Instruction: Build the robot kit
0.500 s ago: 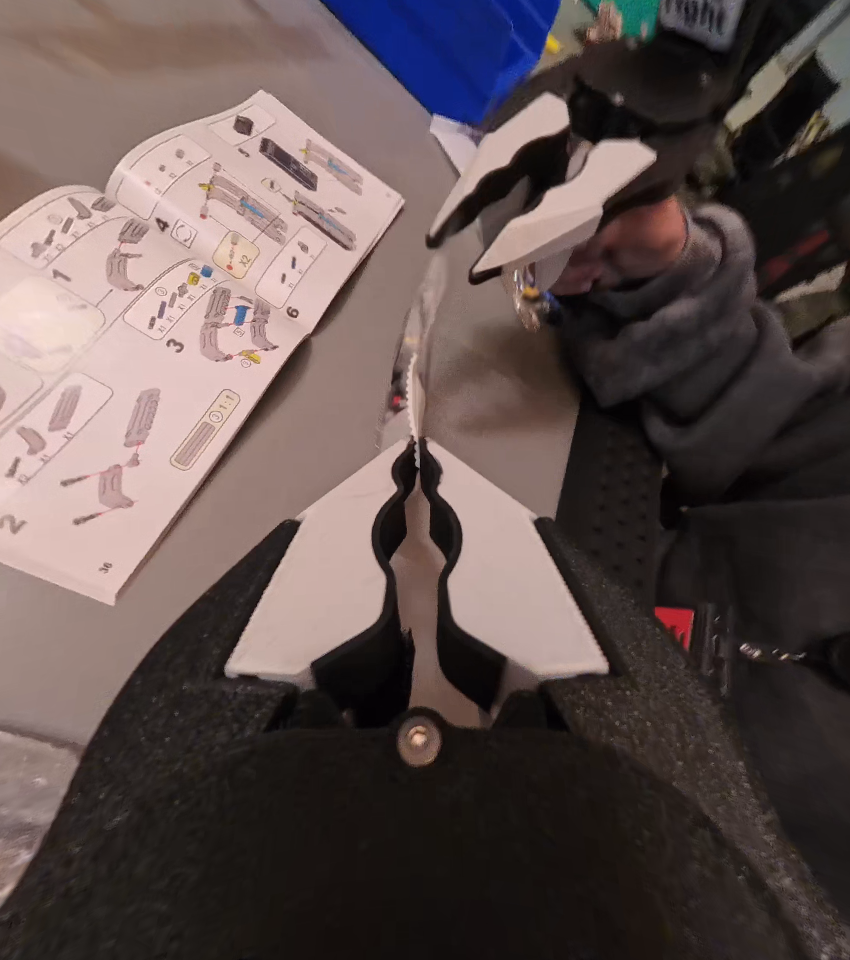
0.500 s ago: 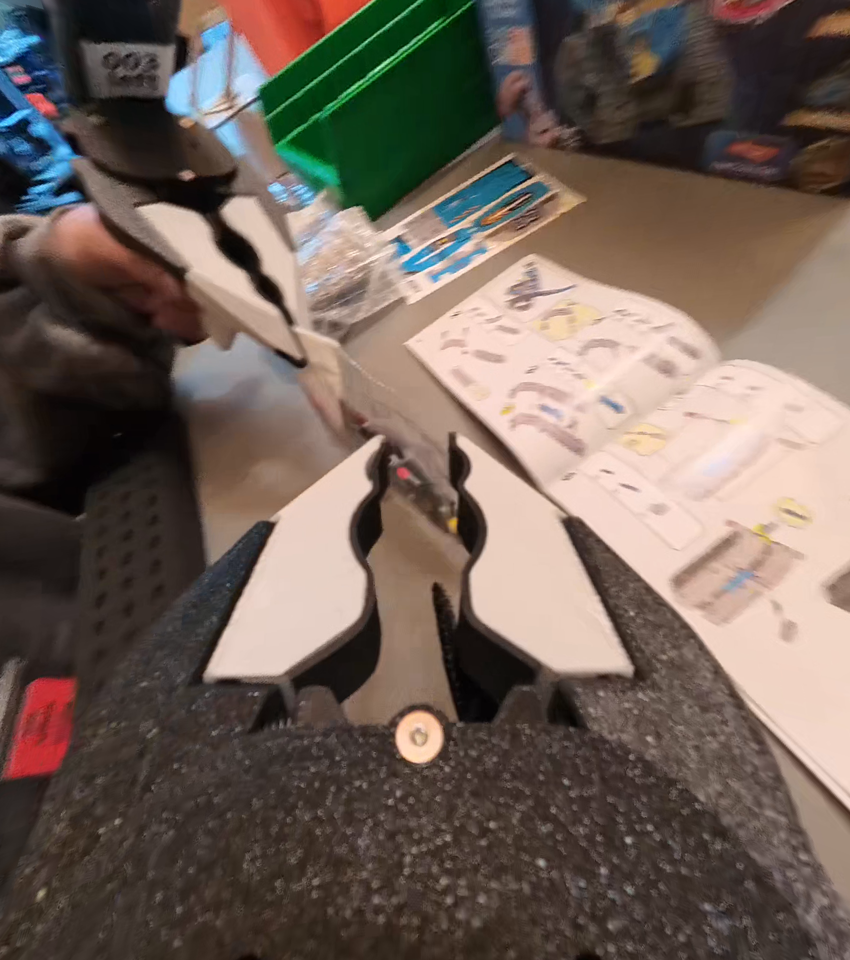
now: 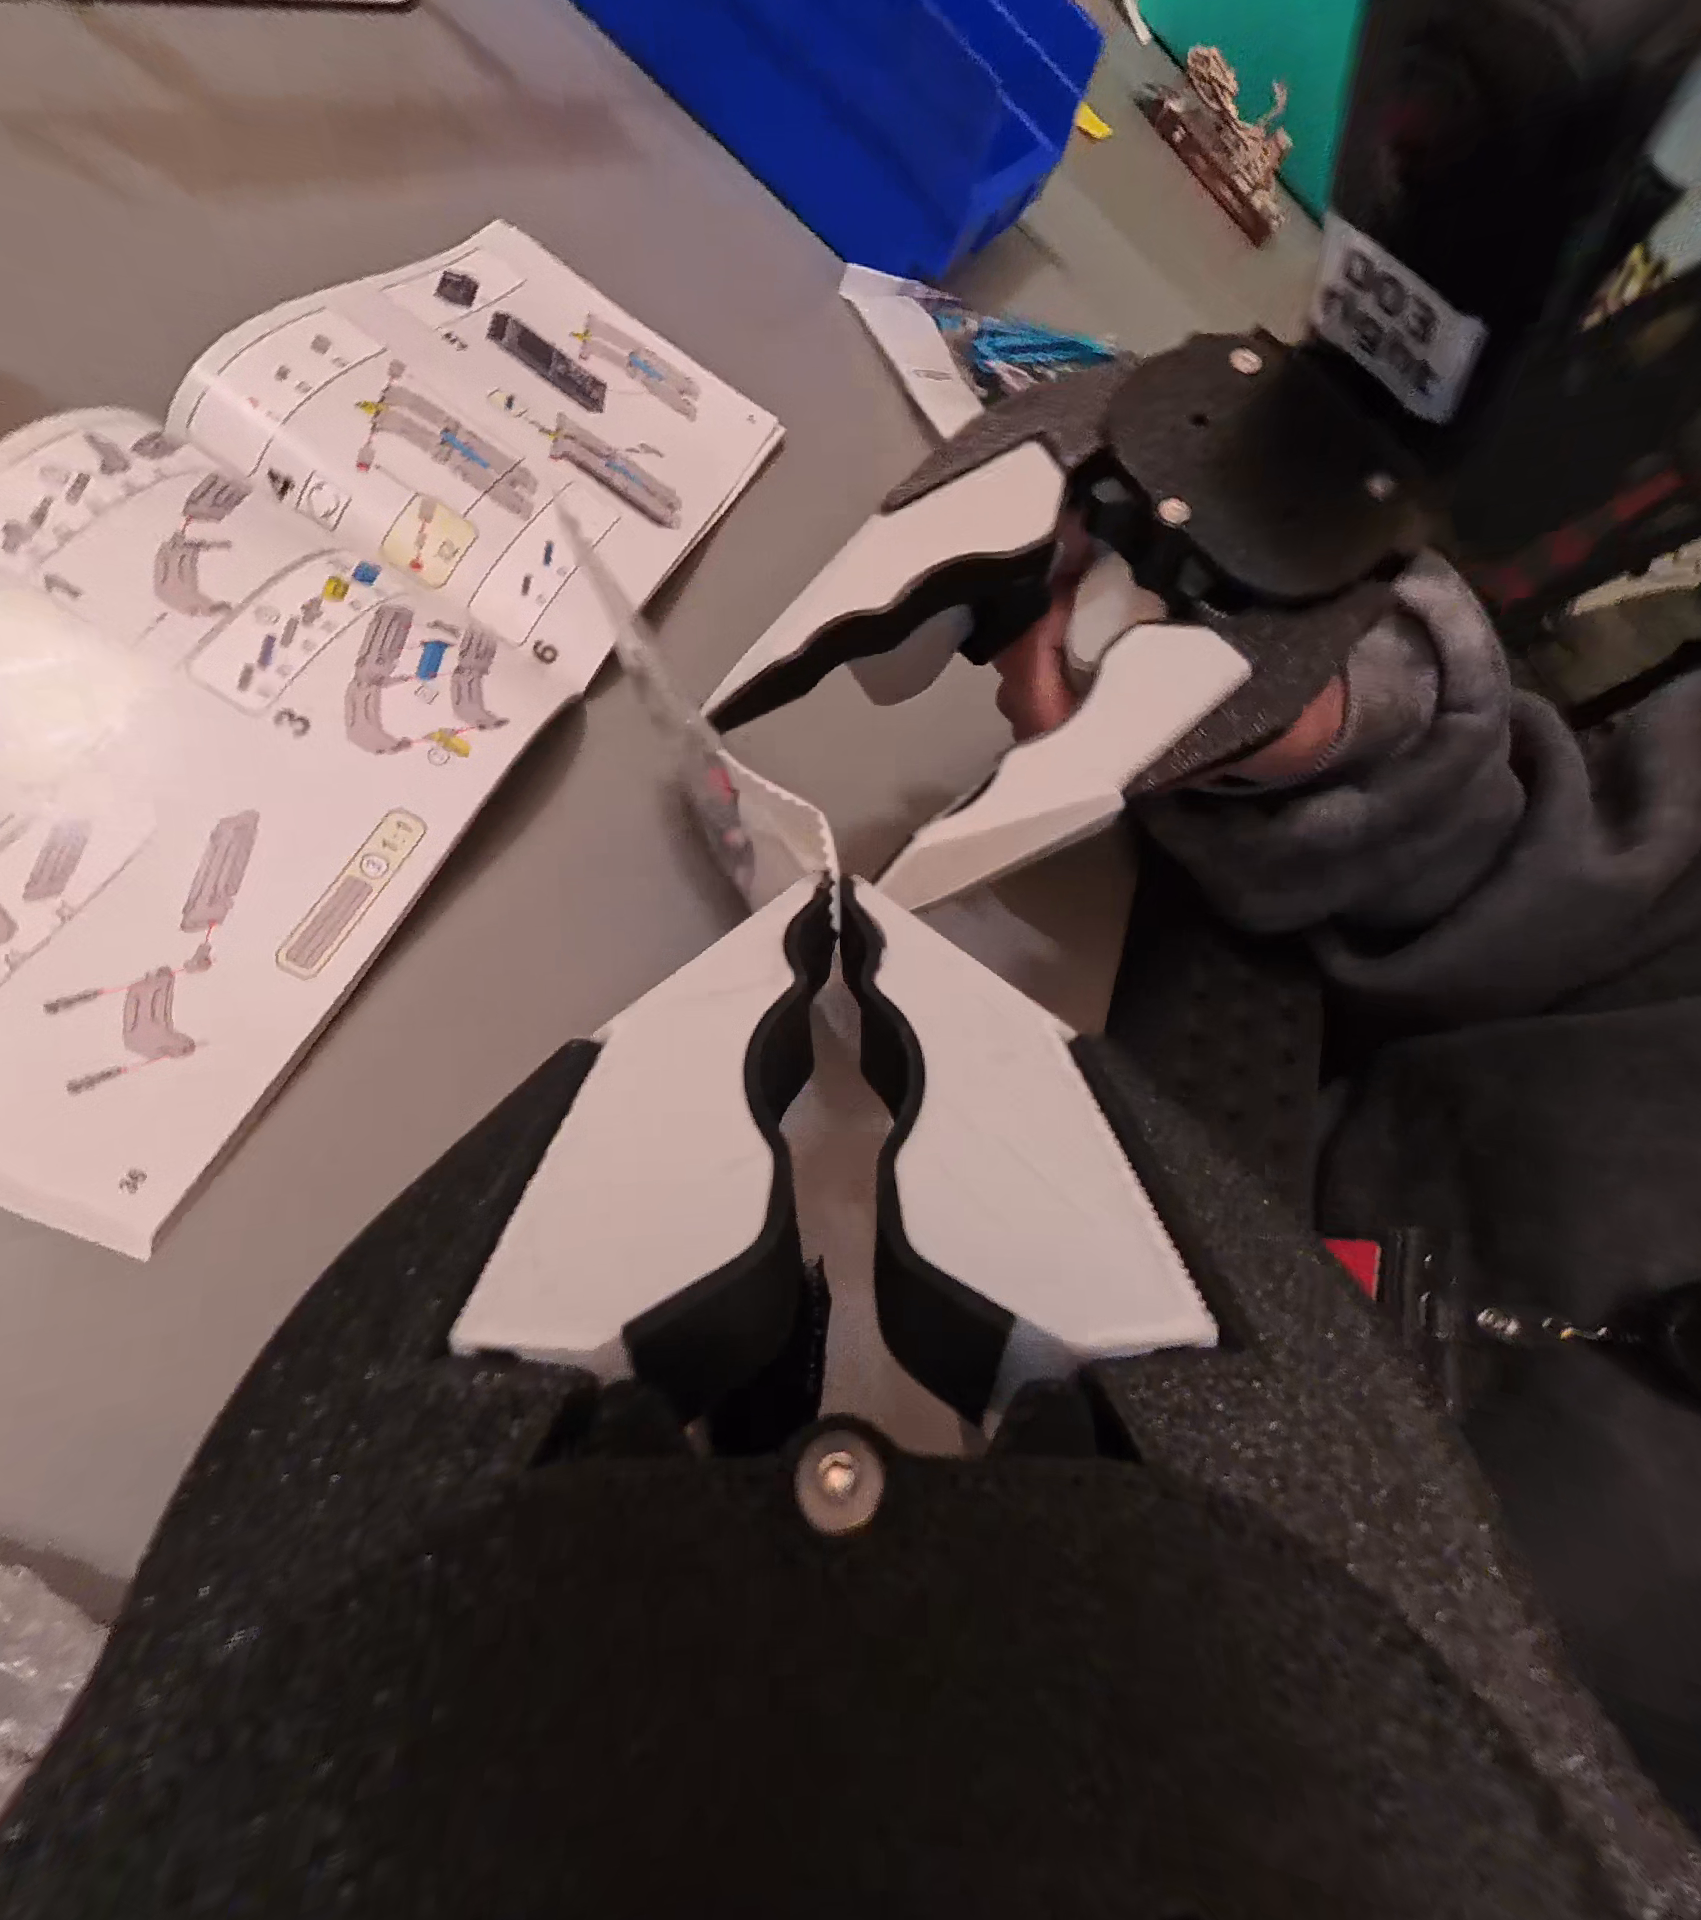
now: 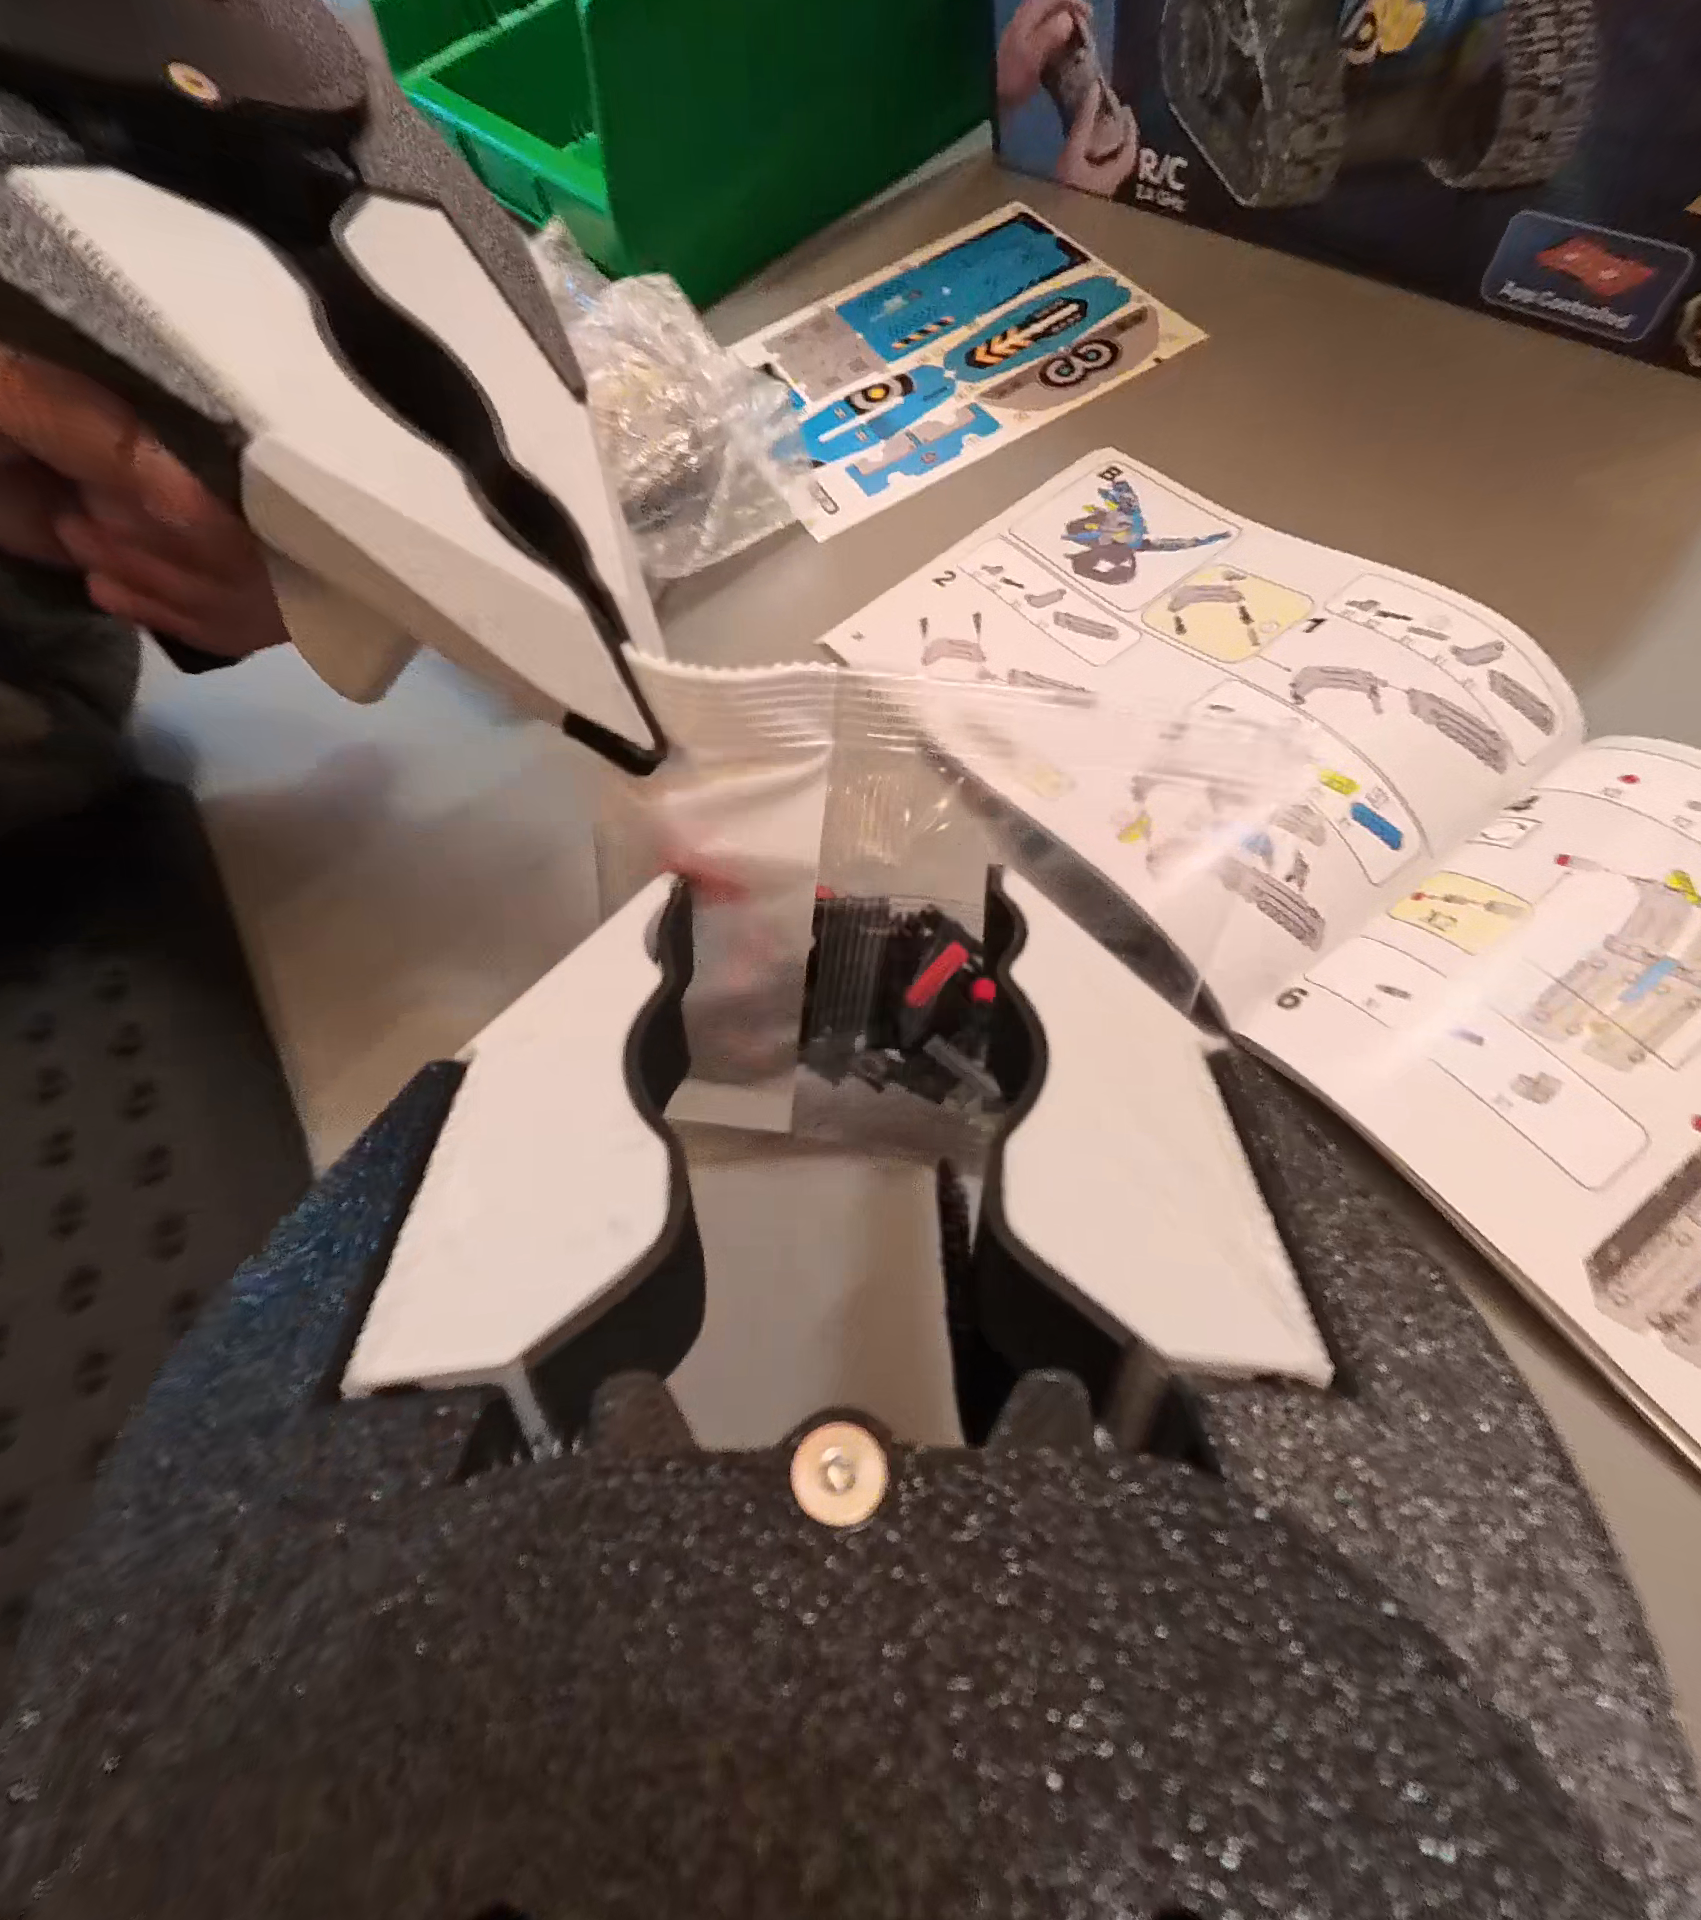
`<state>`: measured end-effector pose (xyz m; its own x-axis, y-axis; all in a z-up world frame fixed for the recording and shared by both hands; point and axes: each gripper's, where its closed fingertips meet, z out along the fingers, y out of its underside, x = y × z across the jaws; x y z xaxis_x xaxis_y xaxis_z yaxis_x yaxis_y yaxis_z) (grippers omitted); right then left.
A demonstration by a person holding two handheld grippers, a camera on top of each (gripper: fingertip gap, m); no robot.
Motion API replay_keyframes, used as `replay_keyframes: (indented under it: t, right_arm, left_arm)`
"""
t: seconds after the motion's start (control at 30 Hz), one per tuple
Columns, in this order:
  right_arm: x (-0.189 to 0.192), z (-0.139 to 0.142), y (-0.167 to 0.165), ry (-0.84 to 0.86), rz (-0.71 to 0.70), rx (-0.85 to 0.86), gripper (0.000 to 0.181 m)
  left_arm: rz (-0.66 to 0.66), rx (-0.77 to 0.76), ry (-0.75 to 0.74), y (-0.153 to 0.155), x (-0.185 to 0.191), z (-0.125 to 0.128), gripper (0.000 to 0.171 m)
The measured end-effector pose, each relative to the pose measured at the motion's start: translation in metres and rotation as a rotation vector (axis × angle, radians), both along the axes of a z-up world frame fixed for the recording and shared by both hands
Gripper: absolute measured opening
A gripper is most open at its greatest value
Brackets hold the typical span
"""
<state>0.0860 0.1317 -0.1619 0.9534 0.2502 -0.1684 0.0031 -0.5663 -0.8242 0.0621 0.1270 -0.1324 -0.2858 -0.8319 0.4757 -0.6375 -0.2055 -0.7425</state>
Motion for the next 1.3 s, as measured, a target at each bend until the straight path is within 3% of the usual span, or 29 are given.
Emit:
replay_keyframes:
  t: [0.17,0.23,0.3,0.4,0.57,0.73,0.83,0.93,1.0,1.03,1.17,1.23,1.3]
  right_arm:
    - [-0.018,0.000,-0.002,0.082,0.113,0.009,0.032]
    - [-0.022,-0.002,-0.002,0.062,0.142,0.020,0.011]
    - [-0.032,-0.003,-0.004,0.024,0.190,0.047,0.004]
    - [-0.029,-0.008,-0.008,-0.057,0.179,0.059,0.010]
    - [-0.024,0.005,-0.024,0.055,0.184,0.102,0.031]
    - [-0.024,0.051,-0.043,-0.023,0.252,0.225,0.033]
    - [-0.033,0.070,-0.041,-0.105,0.333,0.204,0.047]
    - [-0.045,0.059,-0.030,-0.191,0.455,0.089,0.039]
    - [-0.048,0.041,-0.026,-0.224,0.521,-0.033,0.021]
    - [-0.048,0.036,-0.025,-0.237,0.541,-0.069,0.001]
    - [-0.050,0.034,-0.021,-0.215,0.549,-0.101,0.000]
    - [-0.053,0.033,-0.022,-0.202,0.557,-0.099,0.000]
    - [-0.057,0.033,-0.021,-0.173,0.560,-0.093,0.000]
  left_arm:
    - [-0.128,0.050,-0.051,-0.019,-0.004,0.005,0.000]
    - [-0.201,0.026,-0.082,-0.035,-0.006,0.011,0.000]
    - [-0.234,0.050,-0.071,-0.044,-0.005,0.007,0.000]
    - [-0.212,0.060,-0.059,-0.042,-0.004,0.007,0.000]
    - [-0.165,0.051,-0.075,-0.032,-0.013,0.012,0.000]
    - [-0.174,0.088,-0.089,-0.020,-0.031,0.014,0.000]
    - [-0.228,0.140,-0.104,-0.019,-0.042,0.015,0.000]
    - [-0.278,0.196,-0.134,-0.021,-0.048,0.015,0.000]
    - [-0.275,0.199,-0.142,-0.019,-0.049,0.014,0.000]
    - [-0.263,0.195,-0.141,-0.017,-0.049,0.013,0.000]
    - [-0.157,0.122,-0.139,-0.007,-0.045,0.011,0.002]
    - [-0.117,0.051,-0.158,-0.009,-0.039,0.014,0.024]
    - [-0.120,0.019,-0.159,-0.013,-0.034,0.012,0.027]
